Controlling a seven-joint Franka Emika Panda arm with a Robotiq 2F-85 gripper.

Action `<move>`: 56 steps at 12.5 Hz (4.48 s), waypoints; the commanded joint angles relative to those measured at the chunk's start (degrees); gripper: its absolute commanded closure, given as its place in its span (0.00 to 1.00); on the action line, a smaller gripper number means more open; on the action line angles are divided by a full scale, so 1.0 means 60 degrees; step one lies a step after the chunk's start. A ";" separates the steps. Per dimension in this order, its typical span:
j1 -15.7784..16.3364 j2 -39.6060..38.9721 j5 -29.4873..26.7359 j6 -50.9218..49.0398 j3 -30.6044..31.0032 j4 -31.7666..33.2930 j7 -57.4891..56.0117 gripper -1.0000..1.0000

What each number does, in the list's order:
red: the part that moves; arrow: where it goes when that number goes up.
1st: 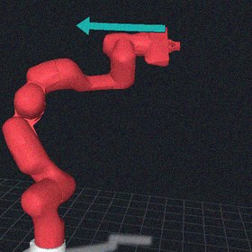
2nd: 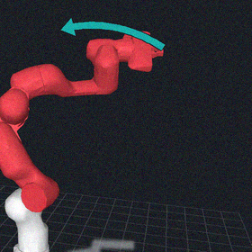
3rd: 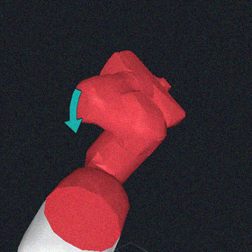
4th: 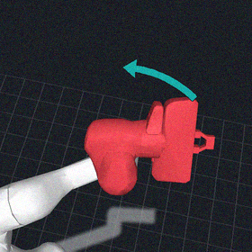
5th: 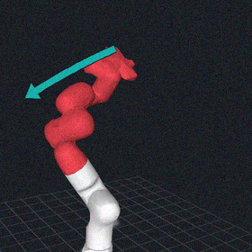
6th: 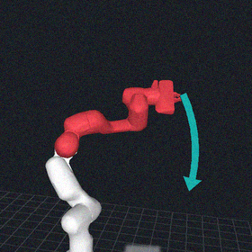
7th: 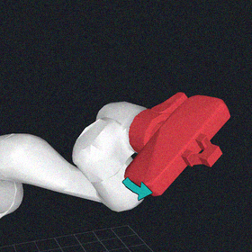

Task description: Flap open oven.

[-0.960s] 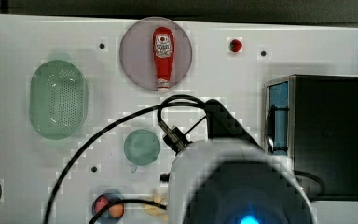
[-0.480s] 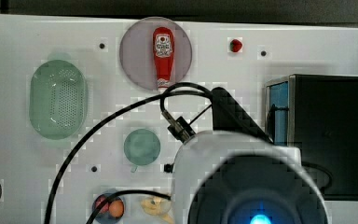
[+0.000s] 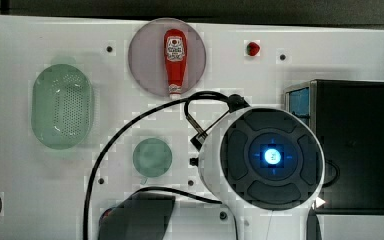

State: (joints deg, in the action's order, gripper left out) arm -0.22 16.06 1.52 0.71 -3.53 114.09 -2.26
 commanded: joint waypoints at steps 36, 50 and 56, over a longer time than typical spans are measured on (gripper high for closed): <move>-0.0036 -0.4342 0.4157 0.7686 -0.2801 0.2206 -0.6677 0.82; 0.1259 -0.6054 0.7705 0.6223 -0.1359 0.2172 -0.1743 0.82; 0.1891 -0.7703 0.7894 0.6260 -0.1130 0.1750 -0.0121 0.82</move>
State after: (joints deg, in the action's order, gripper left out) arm 11.56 -30.10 47.98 38.72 -9.99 126.01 -9.62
